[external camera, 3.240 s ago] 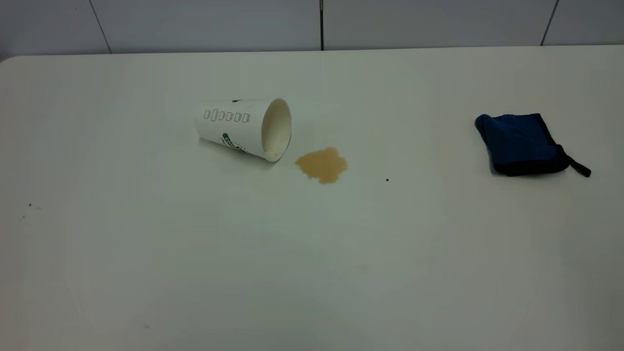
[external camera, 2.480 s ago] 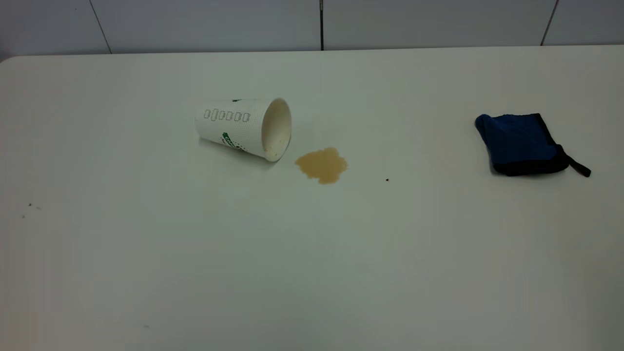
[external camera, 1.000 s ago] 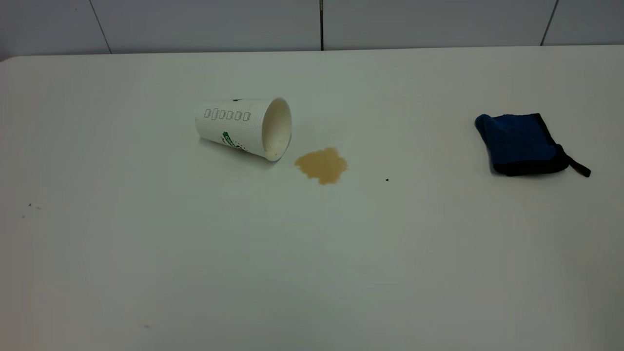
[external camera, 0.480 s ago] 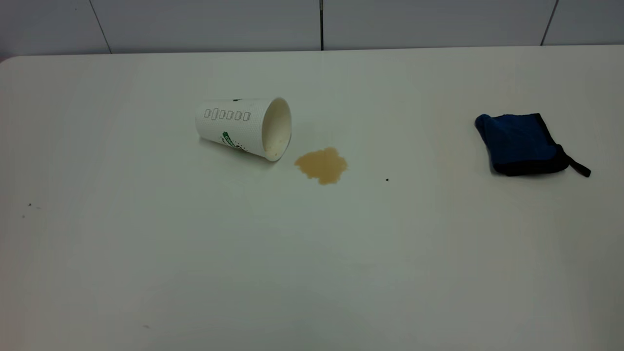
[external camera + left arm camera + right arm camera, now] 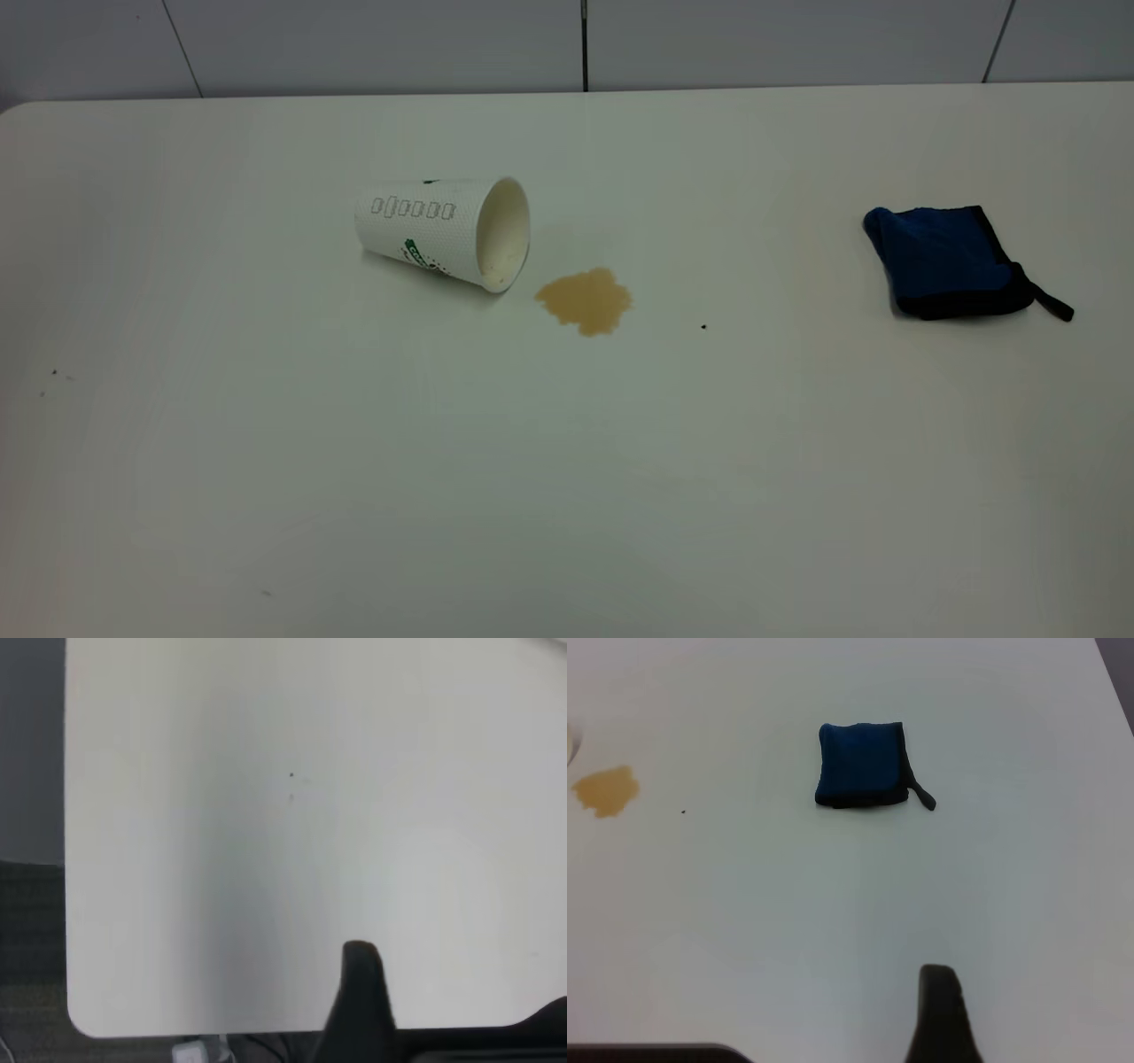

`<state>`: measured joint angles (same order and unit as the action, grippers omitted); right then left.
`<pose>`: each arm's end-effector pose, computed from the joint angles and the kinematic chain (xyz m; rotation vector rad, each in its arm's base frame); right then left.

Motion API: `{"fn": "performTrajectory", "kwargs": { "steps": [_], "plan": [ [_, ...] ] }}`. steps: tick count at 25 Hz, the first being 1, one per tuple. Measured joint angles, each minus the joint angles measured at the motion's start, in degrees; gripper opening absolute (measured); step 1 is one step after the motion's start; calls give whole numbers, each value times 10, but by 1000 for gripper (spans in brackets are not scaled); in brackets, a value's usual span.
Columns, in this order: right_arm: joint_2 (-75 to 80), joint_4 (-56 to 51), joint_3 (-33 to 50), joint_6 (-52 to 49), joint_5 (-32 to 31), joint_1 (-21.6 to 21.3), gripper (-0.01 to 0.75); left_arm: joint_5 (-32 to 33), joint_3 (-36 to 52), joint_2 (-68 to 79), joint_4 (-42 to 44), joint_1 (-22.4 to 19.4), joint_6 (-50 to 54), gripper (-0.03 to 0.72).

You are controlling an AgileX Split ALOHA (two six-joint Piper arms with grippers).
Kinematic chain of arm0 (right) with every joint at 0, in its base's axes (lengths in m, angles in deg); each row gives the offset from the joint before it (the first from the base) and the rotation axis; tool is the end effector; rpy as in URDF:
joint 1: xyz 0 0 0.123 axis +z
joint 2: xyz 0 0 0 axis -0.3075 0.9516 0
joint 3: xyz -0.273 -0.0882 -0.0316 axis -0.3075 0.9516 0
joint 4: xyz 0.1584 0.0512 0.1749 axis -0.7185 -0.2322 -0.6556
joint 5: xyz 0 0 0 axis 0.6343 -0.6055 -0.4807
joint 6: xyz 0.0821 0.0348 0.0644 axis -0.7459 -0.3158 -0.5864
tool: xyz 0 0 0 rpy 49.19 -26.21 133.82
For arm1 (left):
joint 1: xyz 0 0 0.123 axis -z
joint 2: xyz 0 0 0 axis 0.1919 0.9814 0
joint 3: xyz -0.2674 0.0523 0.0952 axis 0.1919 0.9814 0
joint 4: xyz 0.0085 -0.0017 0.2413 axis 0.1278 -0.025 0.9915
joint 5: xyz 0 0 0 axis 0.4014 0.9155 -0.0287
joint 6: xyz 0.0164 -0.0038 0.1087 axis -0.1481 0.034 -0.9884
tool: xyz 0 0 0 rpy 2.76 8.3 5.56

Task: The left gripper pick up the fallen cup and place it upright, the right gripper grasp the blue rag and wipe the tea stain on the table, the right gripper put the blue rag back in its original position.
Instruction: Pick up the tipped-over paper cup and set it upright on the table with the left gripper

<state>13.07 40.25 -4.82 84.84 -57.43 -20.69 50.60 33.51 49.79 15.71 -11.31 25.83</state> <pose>-0.0027 -0.0011 0.2493 0.0853 2.1124 -0.0254 0.2041 0.0054 0.3247 0.0898 2.4890 0.0910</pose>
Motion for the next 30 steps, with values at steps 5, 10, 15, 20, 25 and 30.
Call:
{"fn": "performTrajectory", "kwargs": {
  "steps": [5, 10, 15, 20, 25, 30],
  "plan": [
    [0, 0, 0, 0, 0, 0, 580, 0, -97, 129, 18, 73, 5, 662],
    [0, 0, 0, 0, 0, 0, 580, 8, -187, 266, 116, 177, 85, 657],
    [0, 0, 0, 0, 0, 0, 580, 31, -268, 398, 197, 260, 147, 649],
    [0, 0, 0, 0, 0, 0, 580, 29, -335, 500, 222, 316, 153, 627],
    [0, 0, 0, 0, 0, 0, 580, 28, -399, 591, 231, 357, 154, 627],
    [0, 0, 0, 0, 0, 0, 580, 29, -457, 677, 263, 397, 166, 625]
  ]
}}
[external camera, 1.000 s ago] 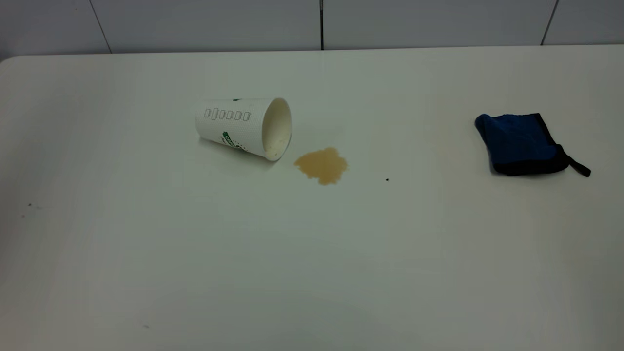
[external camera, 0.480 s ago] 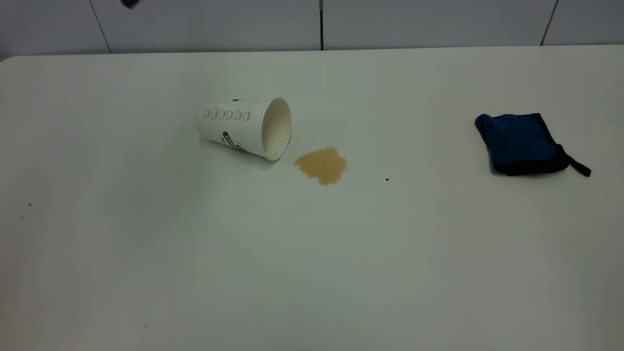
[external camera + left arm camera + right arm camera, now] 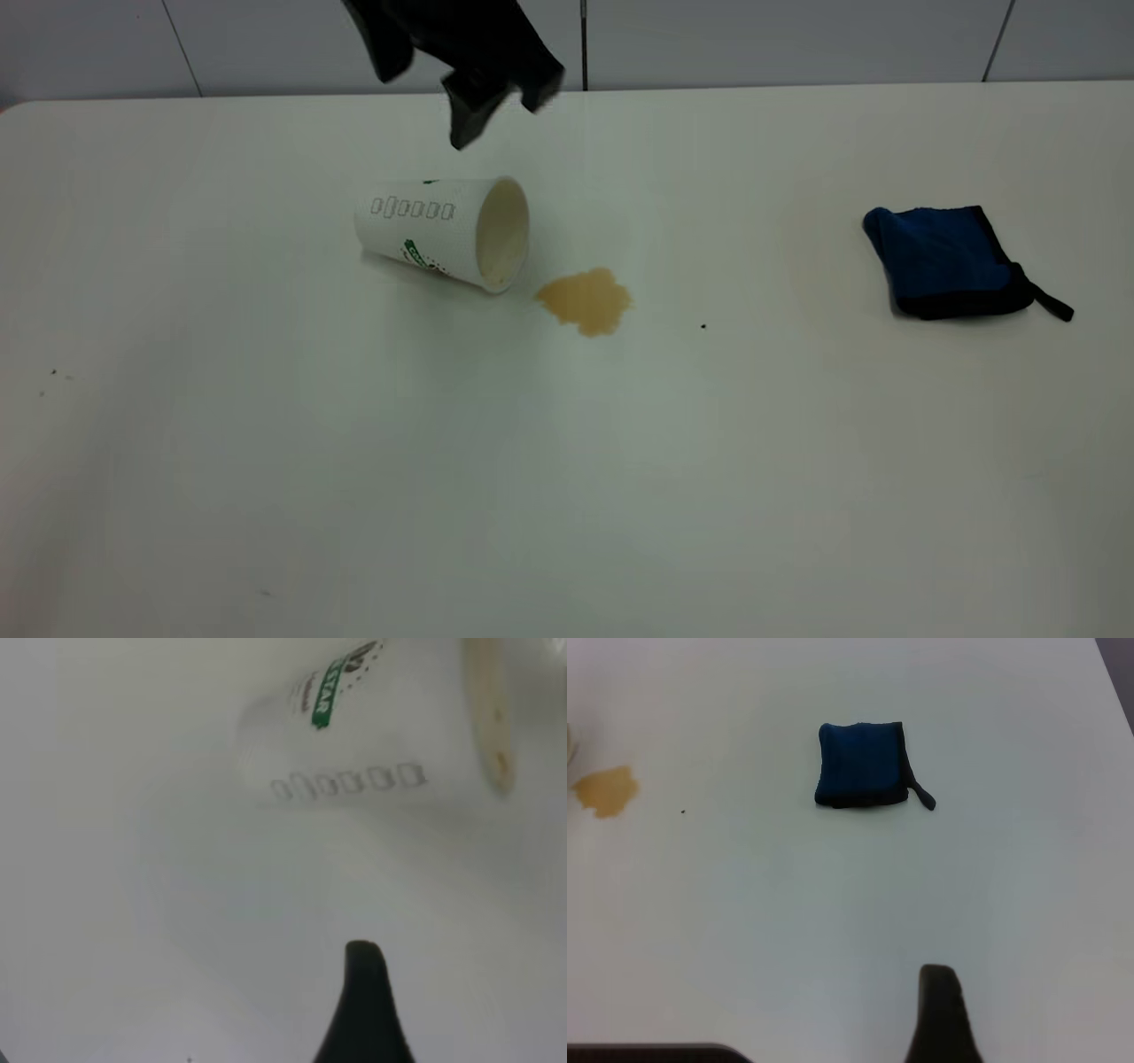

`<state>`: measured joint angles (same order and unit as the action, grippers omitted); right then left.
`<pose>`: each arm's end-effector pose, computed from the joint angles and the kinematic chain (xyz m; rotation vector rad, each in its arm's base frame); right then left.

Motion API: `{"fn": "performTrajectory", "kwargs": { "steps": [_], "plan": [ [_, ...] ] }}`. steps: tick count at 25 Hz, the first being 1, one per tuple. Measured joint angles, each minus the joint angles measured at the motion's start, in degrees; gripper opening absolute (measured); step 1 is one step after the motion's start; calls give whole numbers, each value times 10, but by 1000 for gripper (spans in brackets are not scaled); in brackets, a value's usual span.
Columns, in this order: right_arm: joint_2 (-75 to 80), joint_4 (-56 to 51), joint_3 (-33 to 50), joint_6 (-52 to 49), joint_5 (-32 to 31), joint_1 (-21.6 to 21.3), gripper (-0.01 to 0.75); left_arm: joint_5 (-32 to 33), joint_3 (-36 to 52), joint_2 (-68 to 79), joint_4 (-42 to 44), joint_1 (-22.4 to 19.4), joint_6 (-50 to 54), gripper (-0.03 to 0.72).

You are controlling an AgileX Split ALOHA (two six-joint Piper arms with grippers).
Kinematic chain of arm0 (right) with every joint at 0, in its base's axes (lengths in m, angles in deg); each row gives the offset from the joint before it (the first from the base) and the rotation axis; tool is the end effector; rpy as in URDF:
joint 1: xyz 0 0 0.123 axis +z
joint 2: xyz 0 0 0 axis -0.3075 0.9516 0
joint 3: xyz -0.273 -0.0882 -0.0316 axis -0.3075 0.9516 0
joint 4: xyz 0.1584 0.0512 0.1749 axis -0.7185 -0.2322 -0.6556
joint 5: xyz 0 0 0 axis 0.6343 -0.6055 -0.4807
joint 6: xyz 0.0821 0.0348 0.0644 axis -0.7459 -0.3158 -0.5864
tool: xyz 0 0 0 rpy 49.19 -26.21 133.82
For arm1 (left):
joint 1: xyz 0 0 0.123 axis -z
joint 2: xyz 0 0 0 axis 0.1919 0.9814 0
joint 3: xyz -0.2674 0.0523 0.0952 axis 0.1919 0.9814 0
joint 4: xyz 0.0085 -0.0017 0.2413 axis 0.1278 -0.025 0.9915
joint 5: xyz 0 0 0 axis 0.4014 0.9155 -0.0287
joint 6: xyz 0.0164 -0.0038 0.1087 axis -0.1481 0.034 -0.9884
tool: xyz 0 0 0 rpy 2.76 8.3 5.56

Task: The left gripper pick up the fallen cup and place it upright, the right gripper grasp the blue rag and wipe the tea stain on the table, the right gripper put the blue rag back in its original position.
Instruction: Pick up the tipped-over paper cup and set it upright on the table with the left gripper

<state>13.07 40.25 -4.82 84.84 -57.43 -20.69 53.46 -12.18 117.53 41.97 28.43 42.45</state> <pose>-0.0027 -0.0011 0.2493 0.0853 2.1124 -0.0254 0.3896 -0.2642 0.1515 0.9473 2.5524 0.4246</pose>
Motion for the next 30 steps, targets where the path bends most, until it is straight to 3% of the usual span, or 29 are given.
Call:
{"fn": "performTrajectory", "kwargs": {
  "steps": [4, 9, 22, 30],
  "plan": [
    [0, 0, 0, 0, 0, 0, 580, 8, -52, 68, 28, 15, 28, 636],
    [0, 0, 0, 0, 0, 0, 580, 13, -107, 131, 54, 23, 33, 721],
    [0, -1, 0, 0, 0, 0, 580, -7, -143, 196, 163, 24, 46, 711],
    [0, -1, 0, 0, 0, 0, 580, -13, -145, 209, 178, 5, 59, 709]
  ]
}}
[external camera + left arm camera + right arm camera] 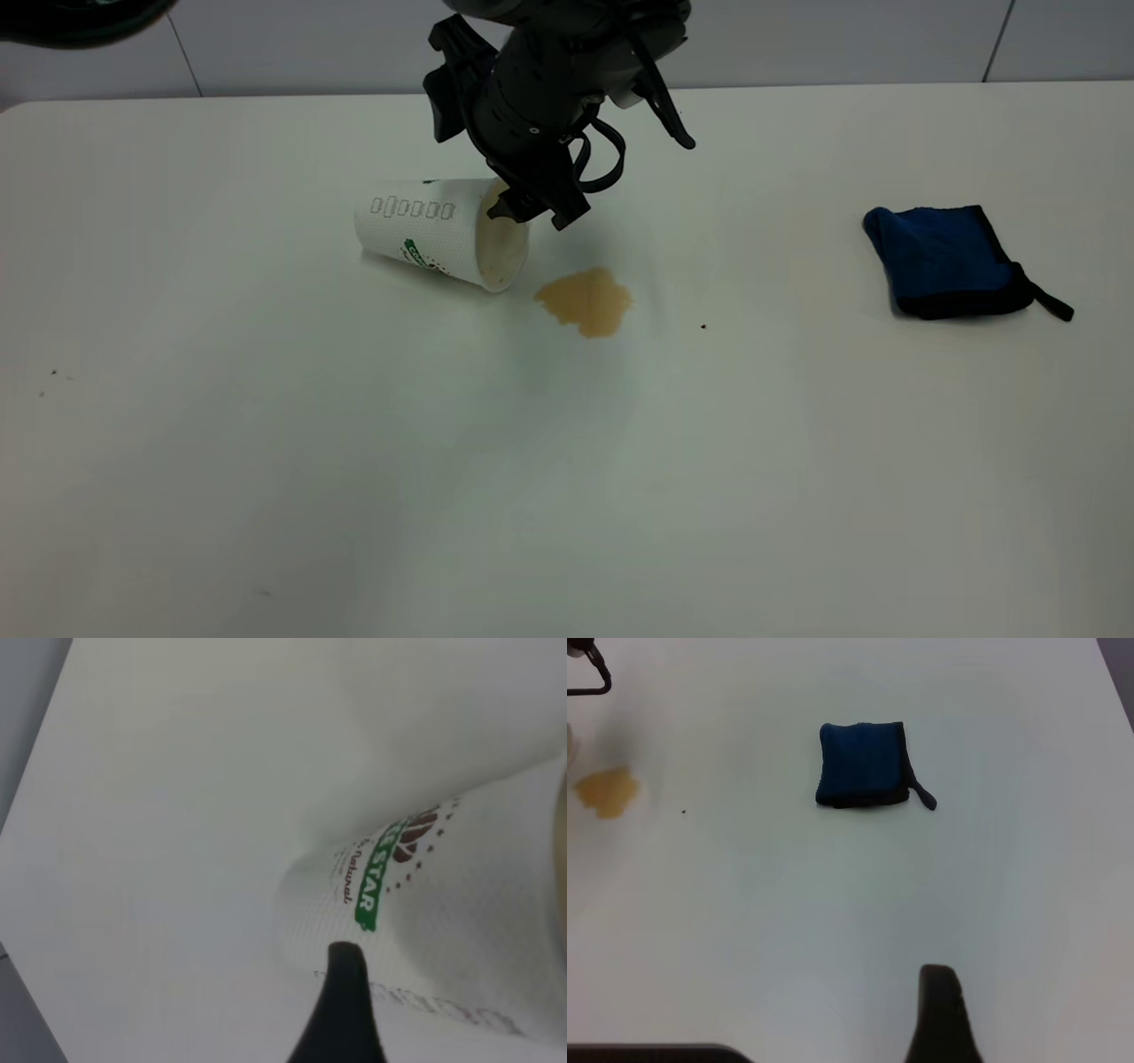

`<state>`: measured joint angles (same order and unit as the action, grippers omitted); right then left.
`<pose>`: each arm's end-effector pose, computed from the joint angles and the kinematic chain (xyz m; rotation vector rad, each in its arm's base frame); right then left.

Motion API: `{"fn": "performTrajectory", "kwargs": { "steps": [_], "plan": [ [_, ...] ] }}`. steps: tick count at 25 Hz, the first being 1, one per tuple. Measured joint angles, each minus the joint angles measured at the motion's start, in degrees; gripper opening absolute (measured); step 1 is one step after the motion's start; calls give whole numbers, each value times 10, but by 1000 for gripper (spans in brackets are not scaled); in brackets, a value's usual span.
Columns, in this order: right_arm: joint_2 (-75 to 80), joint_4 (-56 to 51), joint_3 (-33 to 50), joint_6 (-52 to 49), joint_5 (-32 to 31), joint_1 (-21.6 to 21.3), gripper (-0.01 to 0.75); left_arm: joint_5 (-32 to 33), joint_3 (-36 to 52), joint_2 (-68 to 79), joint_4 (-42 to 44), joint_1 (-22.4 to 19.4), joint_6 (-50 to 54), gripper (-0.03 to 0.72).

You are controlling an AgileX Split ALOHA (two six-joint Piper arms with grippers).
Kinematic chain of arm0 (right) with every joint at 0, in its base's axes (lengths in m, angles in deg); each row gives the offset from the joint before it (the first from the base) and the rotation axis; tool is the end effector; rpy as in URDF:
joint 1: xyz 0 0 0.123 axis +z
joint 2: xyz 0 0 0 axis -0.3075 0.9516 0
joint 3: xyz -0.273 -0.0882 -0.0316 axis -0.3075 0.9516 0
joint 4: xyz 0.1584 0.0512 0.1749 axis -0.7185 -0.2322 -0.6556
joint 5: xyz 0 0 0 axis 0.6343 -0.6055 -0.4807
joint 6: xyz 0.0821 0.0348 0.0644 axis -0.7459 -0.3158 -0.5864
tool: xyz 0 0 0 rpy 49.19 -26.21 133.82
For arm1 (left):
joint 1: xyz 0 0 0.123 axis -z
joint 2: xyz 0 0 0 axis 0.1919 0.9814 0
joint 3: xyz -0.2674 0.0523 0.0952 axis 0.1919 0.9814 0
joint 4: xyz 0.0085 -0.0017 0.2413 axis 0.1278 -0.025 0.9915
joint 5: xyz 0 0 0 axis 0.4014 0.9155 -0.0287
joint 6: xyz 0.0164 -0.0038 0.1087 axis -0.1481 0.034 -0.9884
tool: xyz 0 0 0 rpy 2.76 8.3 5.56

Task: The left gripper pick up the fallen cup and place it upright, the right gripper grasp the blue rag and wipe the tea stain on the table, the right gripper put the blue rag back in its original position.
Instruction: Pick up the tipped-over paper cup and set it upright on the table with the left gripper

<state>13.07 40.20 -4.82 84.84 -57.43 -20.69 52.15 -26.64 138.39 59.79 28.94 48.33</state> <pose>-0.0027 -0.0010 0.2493 0.0853 2.1124 -0.0243 0.4365 -0.2818 0.0508 1.0494 2.3847 0.7277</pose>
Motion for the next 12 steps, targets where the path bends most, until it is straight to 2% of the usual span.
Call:
{"fn": "performTrajectory", "kwargs": {
  "steps": [8, 12],
  "plan": [
    [0, -1, 0, 0, 0, 0, 580, -8, 0, 19, 3, -25, 2, 688],
    [0, -1, 0, 0, 0, 0, 580, -14, 0, 30, 34, -25, 2, 625]
  ]
}}
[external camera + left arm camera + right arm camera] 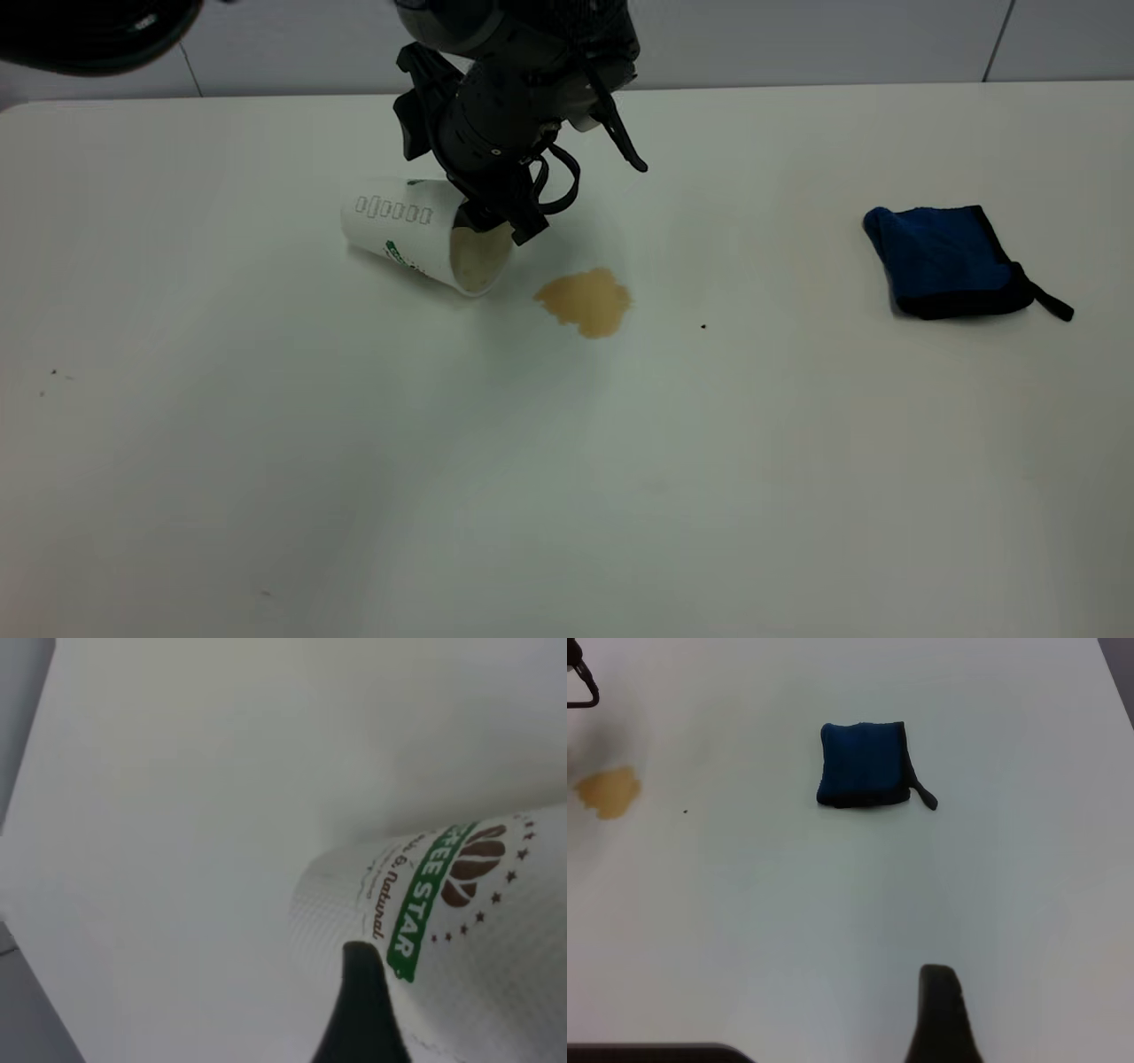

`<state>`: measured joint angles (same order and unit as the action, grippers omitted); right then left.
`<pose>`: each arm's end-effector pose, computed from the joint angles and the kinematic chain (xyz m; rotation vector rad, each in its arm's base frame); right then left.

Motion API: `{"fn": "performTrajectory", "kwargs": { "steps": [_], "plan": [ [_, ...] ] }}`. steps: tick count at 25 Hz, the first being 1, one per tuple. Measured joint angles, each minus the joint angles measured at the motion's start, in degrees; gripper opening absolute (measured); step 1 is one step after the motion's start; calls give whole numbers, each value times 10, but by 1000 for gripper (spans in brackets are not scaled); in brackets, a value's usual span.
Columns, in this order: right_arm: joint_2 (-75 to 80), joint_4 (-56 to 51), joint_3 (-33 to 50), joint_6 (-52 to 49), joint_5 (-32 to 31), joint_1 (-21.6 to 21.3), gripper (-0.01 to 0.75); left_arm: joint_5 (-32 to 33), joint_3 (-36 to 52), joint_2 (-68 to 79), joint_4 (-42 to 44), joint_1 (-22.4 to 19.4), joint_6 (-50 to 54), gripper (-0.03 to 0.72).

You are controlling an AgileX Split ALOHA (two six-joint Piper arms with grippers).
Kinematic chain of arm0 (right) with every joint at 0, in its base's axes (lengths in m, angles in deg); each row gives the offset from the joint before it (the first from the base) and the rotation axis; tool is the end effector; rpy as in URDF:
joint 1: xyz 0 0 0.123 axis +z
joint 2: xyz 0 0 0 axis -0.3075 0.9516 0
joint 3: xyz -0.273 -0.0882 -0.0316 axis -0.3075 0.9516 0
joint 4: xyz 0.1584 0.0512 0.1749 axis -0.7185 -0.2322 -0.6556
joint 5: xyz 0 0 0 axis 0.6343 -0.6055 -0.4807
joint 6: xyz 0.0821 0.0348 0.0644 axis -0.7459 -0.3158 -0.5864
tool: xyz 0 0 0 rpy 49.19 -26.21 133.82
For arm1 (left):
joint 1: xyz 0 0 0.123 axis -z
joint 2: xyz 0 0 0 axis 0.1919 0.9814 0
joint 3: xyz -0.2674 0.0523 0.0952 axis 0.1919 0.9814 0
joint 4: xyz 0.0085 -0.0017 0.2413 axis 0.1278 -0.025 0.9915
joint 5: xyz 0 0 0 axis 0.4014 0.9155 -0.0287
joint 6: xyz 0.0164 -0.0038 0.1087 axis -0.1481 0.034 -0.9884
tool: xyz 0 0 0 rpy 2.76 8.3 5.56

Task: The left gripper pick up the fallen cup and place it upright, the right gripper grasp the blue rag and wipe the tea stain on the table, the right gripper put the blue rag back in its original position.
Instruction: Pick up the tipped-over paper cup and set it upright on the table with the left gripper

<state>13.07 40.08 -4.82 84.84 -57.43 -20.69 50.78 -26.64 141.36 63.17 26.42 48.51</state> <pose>-0.0027 -0.0008 0.2493 0.0851 2.1124 -0.0218 0.4498 -0.2606 0.0272 1.0706 2.3788 0.7950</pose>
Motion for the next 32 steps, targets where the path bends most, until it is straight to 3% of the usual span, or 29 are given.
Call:
{"fn": "performTrajectory", "kwargs": {
  "steps": [5, 13, 19, 24, 28, 32],
  "plan": [
    [0, 0, 0, 0, 0, 0, 580, 1, -1, 3, 45, 0, -1, 453],
    [0, 0, 0, 0, 0, 0, 580, 6, -1, 3, 70, -4, -1, 50],
    [0, 0, 0, 0, 0, 0, 580, 17, -3, -1, 85, -9, -12, 11],
    [0, 0, 0, 0, 0, 0, 580, 35, -32, -40, 48, -12, -73, 6],
    [0, 0, 0, 0, 0, 0, 580, 39, -60, -91, -60, -36, -170, 6],
    [0, 0, 0, 0, 0, 0, 580, 31, -72, -120, -221, -90, -280, 6]
  ]
}}
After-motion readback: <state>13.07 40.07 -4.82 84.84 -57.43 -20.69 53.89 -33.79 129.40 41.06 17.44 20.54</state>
